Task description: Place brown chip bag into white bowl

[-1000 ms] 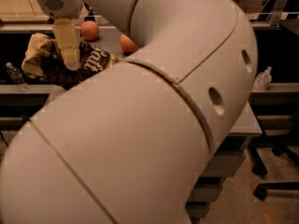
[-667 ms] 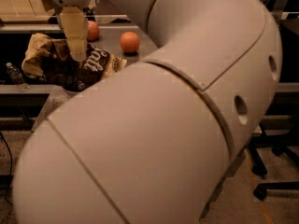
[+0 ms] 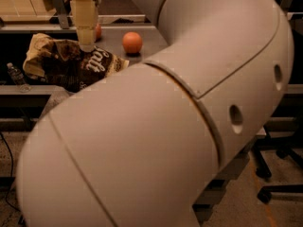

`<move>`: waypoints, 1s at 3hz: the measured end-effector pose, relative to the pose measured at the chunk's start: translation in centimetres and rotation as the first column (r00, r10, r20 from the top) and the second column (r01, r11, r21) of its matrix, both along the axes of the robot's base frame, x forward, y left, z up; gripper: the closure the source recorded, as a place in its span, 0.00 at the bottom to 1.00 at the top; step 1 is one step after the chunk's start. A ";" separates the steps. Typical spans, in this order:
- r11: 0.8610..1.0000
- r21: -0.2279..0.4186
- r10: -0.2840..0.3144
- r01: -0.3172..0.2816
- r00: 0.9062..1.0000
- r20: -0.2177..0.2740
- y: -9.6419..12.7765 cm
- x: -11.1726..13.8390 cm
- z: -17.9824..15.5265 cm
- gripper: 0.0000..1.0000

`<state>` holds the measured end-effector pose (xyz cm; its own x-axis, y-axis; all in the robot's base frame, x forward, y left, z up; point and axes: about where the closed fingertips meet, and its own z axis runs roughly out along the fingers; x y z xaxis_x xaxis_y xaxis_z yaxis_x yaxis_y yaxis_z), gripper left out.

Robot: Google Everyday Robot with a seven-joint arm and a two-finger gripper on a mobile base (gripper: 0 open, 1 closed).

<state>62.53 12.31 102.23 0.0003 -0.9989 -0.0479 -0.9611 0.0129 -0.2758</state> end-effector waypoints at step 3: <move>0.992 0.090 -0.082 0.087 0.995 -0.064 -6.9 2.4 -0.7 0.00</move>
Offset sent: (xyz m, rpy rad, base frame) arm -0.0049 -0.1051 0.0008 -0.0166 0.2714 -0.1129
